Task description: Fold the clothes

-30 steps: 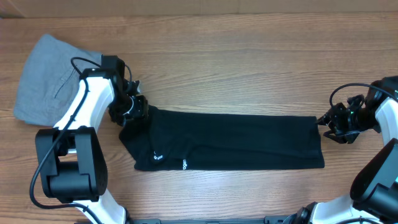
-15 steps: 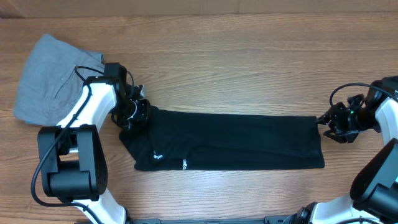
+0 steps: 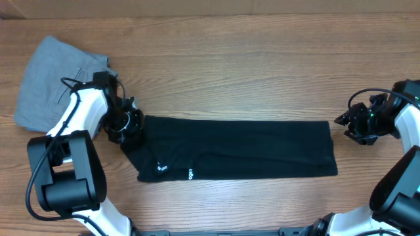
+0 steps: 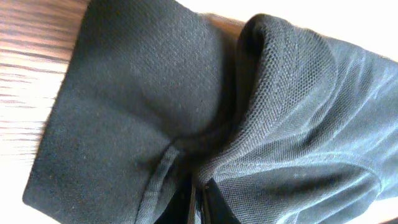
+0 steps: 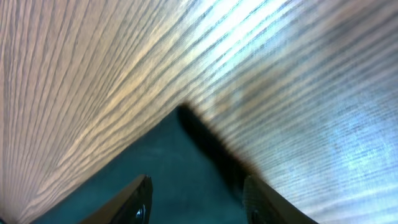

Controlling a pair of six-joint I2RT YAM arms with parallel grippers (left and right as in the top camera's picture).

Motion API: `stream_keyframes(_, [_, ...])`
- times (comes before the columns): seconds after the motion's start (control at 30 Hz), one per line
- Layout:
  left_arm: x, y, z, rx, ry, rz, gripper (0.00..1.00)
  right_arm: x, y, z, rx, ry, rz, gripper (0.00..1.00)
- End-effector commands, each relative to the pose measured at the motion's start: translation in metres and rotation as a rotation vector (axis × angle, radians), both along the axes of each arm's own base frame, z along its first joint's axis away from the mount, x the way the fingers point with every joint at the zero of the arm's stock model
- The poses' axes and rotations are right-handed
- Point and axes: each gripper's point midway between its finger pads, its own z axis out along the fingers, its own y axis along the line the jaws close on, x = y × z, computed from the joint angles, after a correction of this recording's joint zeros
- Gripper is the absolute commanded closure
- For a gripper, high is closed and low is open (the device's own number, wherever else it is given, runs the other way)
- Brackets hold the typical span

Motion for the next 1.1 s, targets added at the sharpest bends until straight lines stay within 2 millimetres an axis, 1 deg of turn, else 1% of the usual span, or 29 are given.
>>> stream_keyframes(0.0, [0.003, 0.008, -0.004, 0.020, -0.007, 0.011, 0.96, -0.010, 0.004, -0.010, 0.001, 0.020, -0.029, 0.48])
stream_keyframes(0.13, [0.010, 0.005, -0.004, 0.000, -0.036, 0.013, 0.96, -0.012, 0.011, -0.023, 0.027, 0.008, -0.041, 0.49])
stream_keyframes(0.3, [0.013, 0.005, -0.004, 0.003, -0.049, 0.013, 0.95, -0.010, 0.024, -0.030, 0.045, -0.015, -0.006, 0.51])
stream_keyframes(0.43, [0.013, 0.006, -0.004, 0.004, -0.052, 0.013, 0.96, -0.008, 0.036, -0.036, 0.040, -0.027, 0.033, 0.65])
stream_keyframes(0.5, [0.013, 0.006, -0.004, 0.008, -0.052, 0.009, 0.96, -0.004, 0.041, -0.036, 0.033, -0.039, 0.054, 0.76])
stream_keyframes(0.57, [0.013, 0.010, -0.005, 0.021, -0.053, 0.005, 0.96, 0.002, 0.041, -0.035, 0.022, -0.064, 0.064, 0.89])
stream_keyframes(0.67, [0.014, 0.015, -0.006, 0.041, -0.057, 0.002, 0.96, 0.013, 0.036, -0.032, 0.003, -0.106, 0.061, 0.95])
stream_keyframes(0.77, [0.014, 0.018, -0.006, 0.046, -0.062, -0.002, 0.96, 0.021, 0.035, -0.027, 0.004, -0.140, 0.062, 0.96])
stream_keyframes(0.9, [0.013, 0.027, -0.008, 0.088, -0.054, 0.000, 0.96, 0.022, 0.033, -0.027, 0.001, -0.145, 0.059, 0.96])
stream_keyframes(0.93, [0.013, 0.027, -0.008, 0.088, -0.055, 0.001, 0.93, 0.022, 0.032, -0.027, 0.000, -0.146, 0.058, 0.95])
stream_keyframes(1.03, [0.013, 0.028, -0.008, 0.091, -0.057, 0.001, 0.91, 0.022, 0.032, -0.026, 0.001, -0.143, 0.057, 0.93])
stream_keyframes(1.07, [0.014, 0.028, -0.008, 0.090, -0.059, 0.004, 0.88, 0.021, 0.033, -0.027, 0.002, -0.141, 0.057, 0.93])
